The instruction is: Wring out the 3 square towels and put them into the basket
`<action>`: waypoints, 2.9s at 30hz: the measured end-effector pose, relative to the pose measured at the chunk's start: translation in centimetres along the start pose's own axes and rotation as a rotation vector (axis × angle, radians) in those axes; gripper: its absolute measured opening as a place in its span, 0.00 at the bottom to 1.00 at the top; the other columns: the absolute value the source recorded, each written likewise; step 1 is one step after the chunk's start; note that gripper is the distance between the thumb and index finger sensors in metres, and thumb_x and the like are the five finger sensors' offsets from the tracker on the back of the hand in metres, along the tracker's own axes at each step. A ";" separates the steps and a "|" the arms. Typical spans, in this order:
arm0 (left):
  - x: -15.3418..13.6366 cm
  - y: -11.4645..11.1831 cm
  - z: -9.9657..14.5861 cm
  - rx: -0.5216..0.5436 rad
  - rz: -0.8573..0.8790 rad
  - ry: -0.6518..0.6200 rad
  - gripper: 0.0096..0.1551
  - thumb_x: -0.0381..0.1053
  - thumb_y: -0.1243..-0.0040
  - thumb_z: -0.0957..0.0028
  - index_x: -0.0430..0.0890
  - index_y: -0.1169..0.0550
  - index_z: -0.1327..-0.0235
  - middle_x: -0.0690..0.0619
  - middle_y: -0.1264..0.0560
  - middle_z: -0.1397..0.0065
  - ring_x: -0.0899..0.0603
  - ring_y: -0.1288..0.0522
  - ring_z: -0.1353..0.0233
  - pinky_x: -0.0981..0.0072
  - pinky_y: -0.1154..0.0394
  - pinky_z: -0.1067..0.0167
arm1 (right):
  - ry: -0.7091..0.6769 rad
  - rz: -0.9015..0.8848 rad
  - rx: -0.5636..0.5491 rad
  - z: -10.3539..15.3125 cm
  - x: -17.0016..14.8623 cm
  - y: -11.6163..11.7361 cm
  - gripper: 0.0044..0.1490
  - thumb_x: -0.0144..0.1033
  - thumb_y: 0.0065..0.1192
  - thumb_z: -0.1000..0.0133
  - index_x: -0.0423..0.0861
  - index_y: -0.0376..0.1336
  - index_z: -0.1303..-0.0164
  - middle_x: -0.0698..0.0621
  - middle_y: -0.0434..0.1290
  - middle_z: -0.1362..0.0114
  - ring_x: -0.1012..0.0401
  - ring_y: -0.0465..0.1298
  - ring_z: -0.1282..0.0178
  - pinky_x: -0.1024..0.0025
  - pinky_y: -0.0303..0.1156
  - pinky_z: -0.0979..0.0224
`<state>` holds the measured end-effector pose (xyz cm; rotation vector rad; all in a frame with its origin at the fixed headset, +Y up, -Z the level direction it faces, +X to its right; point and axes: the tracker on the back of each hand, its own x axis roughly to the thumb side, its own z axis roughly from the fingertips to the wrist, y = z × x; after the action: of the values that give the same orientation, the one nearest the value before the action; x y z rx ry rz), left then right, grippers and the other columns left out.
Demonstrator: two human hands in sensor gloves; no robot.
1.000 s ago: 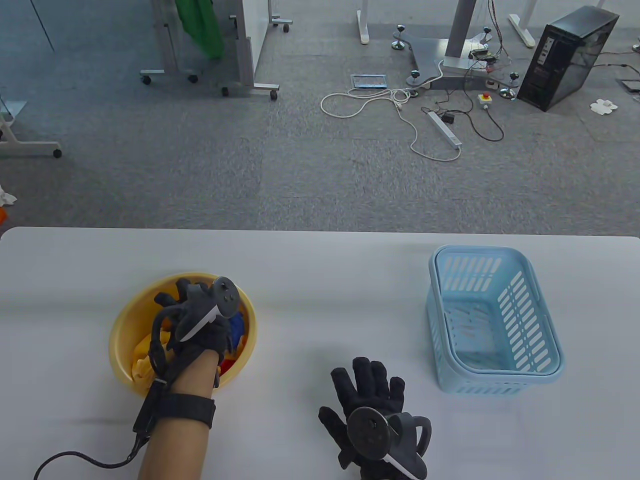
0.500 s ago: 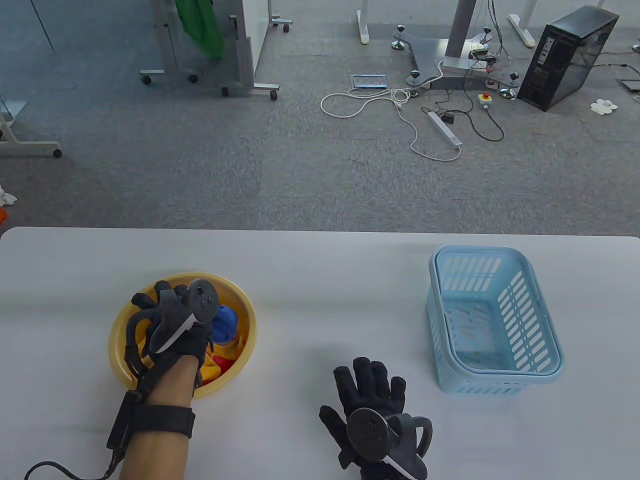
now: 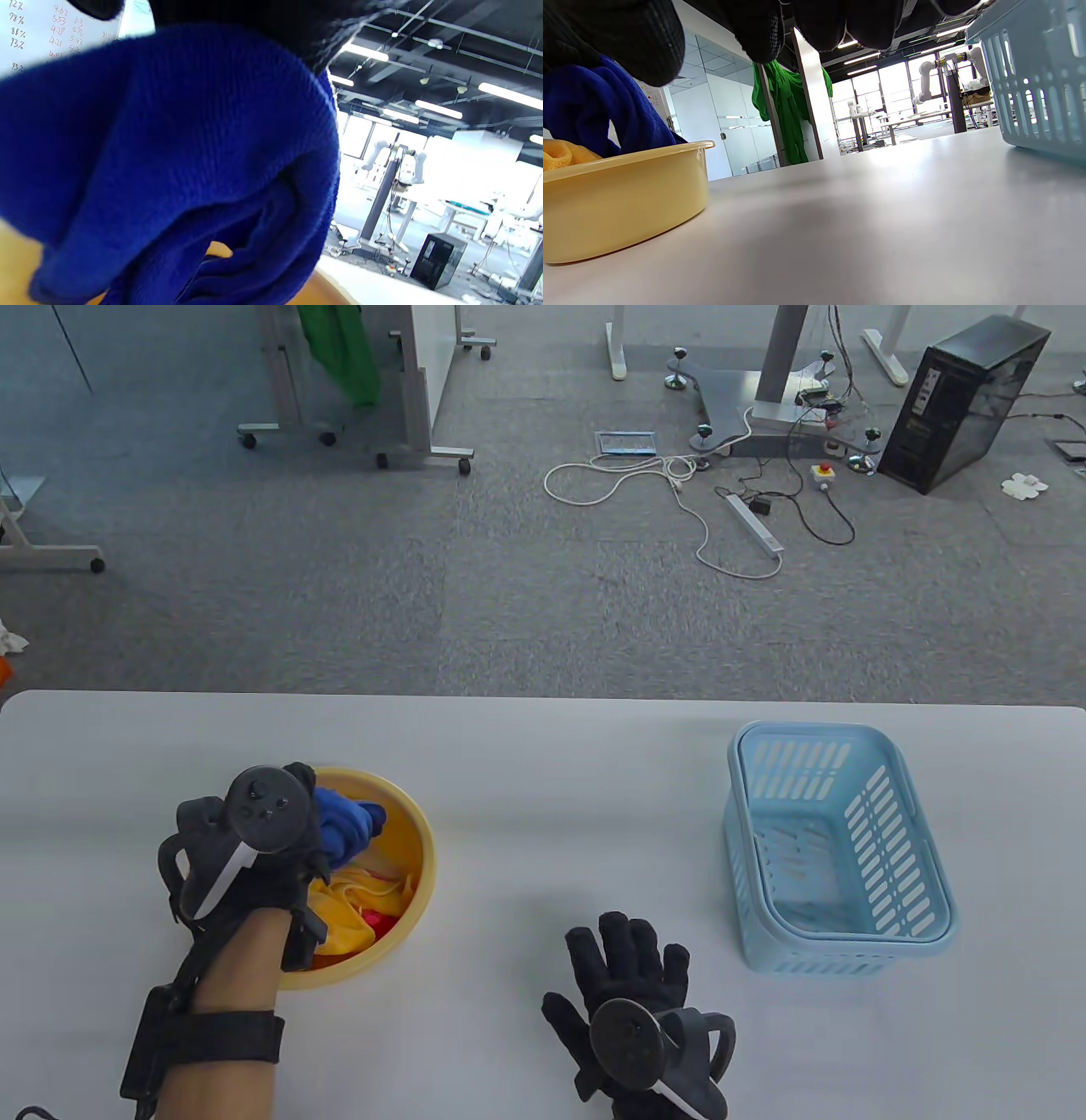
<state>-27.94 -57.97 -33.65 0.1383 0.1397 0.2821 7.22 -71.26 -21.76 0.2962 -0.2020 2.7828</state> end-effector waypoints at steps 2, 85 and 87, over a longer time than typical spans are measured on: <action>-0.1 0.8 0.3 0.018 0.023 -0.014 0.24 0.44 0.40 0.42 0.45 0.27 0.32 0.42 0.19 0.39 0.33 0.21 0.32 0.23 0.37 0.34 | 0.000 -0.001 0.001 0.0 0.0 0.0 0.50 0.61 0.67 0.43 0.47 0.54 0.16 0.36 0.51 0.13 0.34 0.52 0.16 0.24 0.45 0.21; 24.2 6.1 18.5 0.457 -0.664 -1.239 0.23 0.48 0.41 0.42 0.54 0.26 0.33 0.47 0.19 0.40 0.51 0.14 0.72 0.50 0.16 0.58 | 0.029 -0.586 -0.307 0.9 -1.1 -3.8 0.63 0.44 0.85 0.50 0.43 0.45 0.17 0.50 0.75 0.40 0.59 0.79 0.54 0.43 0.69 0.25; 23.9 6.1 18.3 0.454 -0.666 -1.229 0.23 0.48 0.41 0.42 0.53 0.26 0.33 0.47 0.19 0.40 0.51 0.14 0.72 0.50 0.16 0.58 | 0.040 -0.585 -0.314 1.0 -1.3 -3.9 0.44 0.43 0.82 0.46 0.48 0.59 0.24 0.50 0.76 0.42 0.59 0.78 0.56 0.44 0.70 0.26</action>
<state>-3.94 -47.47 -17.58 0.6708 -0.9681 -0.5325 9.92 -68.23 -20.65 0.1815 -0.4552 2.1392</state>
